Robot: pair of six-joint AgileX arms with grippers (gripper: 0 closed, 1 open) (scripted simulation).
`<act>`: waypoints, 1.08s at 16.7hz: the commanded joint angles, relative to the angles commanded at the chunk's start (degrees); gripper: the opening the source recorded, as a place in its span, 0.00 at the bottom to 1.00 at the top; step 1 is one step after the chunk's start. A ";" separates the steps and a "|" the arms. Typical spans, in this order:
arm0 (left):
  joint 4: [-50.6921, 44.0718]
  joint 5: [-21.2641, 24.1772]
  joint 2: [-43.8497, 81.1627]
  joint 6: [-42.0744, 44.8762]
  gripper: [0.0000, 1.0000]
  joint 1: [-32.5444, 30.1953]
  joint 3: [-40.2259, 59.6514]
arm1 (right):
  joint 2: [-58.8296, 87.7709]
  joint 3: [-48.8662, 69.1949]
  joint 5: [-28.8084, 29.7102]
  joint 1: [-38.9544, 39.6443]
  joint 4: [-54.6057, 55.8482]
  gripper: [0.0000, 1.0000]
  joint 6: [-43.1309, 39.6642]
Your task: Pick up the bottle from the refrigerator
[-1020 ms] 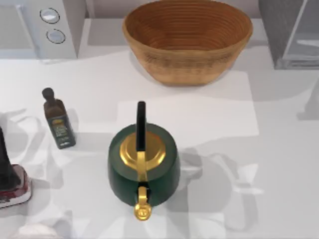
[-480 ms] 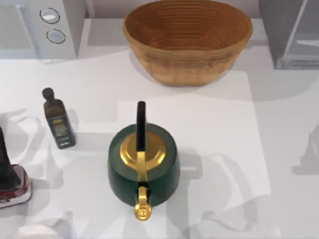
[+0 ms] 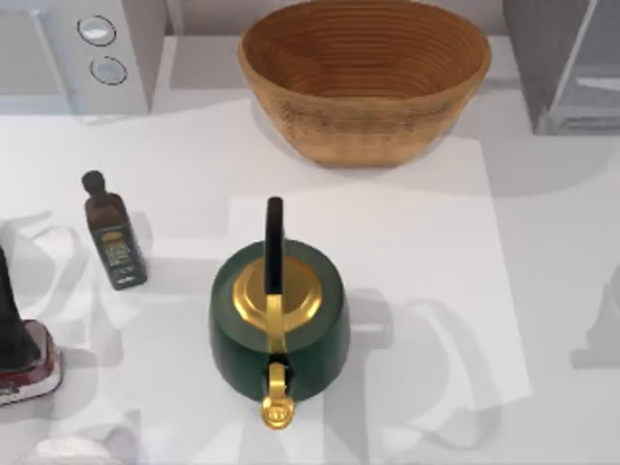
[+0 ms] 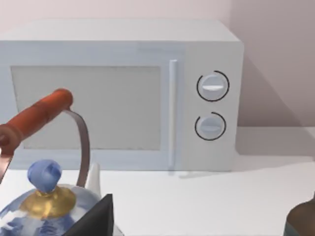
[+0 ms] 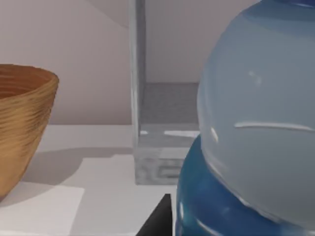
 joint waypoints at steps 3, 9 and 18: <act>0.00 0.00 0.00 0.00 1.00 0.00 0.00 | 0.28 0.09 -0.09 -0.17 0.12 0.00 0.10; 0.00 0.00 0.00 0.00 1.00 0.00 0.00 | 12.86 3.25 6.24 4.74 10.51 0.00 0.71; 0.00 0.00 0.00 0.00 1.00 0.00 0.00 | 62.08 11.81 24.52 20.79 41.30 0.00 3.06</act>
